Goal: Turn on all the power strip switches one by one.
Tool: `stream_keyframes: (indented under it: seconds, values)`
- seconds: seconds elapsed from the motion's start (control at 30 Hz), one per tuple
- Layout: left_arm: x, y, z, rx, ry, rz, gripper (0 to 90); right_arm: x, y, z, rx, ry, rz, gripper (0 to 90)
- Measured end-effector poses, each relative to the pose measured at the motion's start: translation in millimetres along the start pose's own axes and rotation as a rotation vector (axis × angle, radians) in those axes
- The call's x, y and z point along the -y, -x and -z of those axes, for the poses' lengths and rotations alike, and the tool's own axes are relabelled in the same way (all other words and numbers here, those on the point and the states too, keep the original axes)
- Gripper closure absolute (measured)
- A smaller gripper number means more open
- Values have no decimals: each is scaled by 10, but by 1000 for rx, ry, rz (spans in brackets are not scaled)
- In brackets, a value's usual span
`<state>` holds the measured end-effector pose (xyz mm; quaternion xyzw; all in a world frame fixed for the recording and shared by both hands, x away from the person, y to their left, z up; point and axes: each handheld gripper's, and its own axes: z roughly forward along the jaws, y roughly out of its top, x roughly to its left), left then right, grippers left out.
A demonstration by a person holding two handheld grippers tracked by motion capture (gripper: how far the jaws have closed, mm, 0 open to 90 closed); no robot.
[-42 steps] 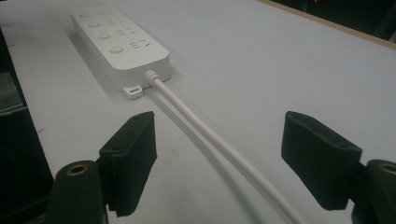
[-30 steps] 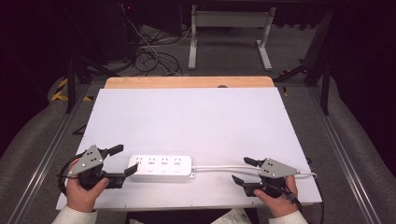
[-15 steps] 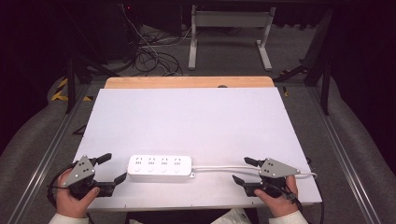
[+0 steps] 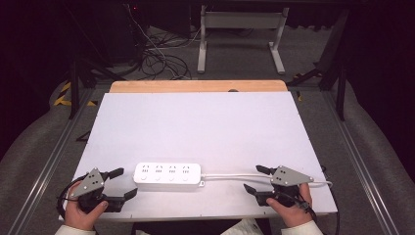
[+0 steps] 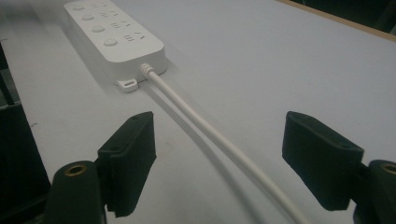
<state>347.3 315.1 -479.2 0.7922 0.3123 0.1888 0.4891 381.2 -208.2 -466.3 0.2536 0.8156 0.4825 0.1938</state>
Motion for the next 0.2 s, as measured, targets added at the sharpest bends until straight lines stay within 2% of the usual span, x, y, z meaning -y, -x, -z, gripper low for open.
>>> stream_keyframes:
  seconds: [0.1, 0.17, 0.2]
  values:
    - [-18, 21, 8, -10, 13, -29, 130, 1, 1, -3, 1, -2, 0, 266]
    - [-27, 24, 6, -7, 20, -32, 129, 3, 4, -3, 2, -3, -1, 266]
    - [-25, 30, -1, 3, 18, -7, 130, 3, 5, -4, 3, -4, -4, 266]
